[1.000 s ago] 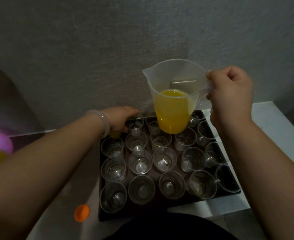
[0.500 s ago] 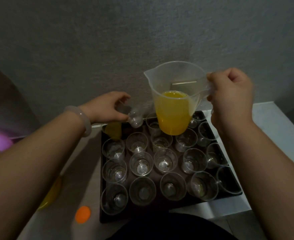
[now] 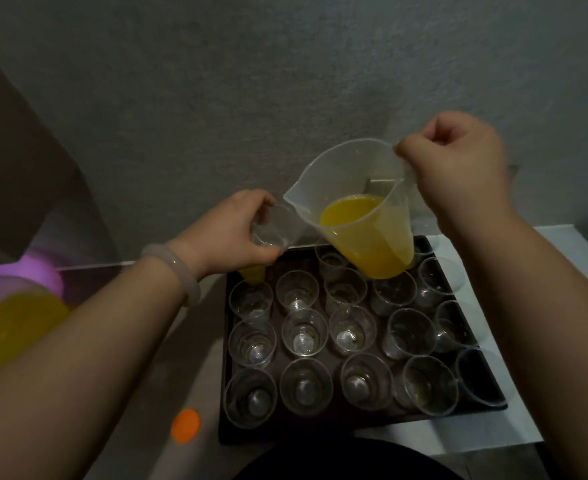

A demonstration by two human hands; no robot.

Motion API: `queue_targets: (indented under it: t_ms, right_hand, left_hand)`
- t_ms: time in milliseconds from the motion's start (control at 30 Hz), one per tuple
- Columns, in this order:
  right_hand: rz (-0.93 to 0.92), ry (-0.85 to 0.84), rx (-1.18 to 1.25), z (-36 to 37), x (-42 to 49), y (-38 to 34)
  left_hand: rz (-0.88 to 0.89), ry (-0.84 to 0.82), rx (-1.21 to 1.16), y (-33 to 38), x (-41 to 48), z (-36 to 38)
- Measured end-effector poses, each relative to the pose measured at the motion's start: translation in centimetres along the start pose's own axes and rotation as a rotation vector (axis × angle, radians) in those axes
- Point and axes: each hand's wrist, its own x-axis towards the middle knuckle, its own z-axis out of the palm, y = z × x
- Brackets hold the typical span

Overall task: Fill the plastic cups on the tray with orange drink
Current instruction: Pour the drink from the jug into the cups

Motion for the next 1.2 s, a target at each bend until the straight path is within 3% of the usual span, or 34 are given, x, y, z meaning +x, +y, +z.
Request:
queue_targets:
  t_ms: [300,700,1200]
  right_hand:
    - [-0.181,-0.160,-0.302,1.4,-0.2,-2.4]
    - [-0.377,-0.229,-0.514,2.8,-0.4,-4.0]
    - [-0.382,-0.285,-0.570,3.1,-0.8,-5.5]
  left_hand:
    - [-0.004,-0.005,-0.019,0.0,-0.8,0.3]
    - [0.001,-0.033,-0.002,-0.8,-1.0,0.6]
    - [-0.023,-0.050,0.018,-1.1,-1.0,0.5]
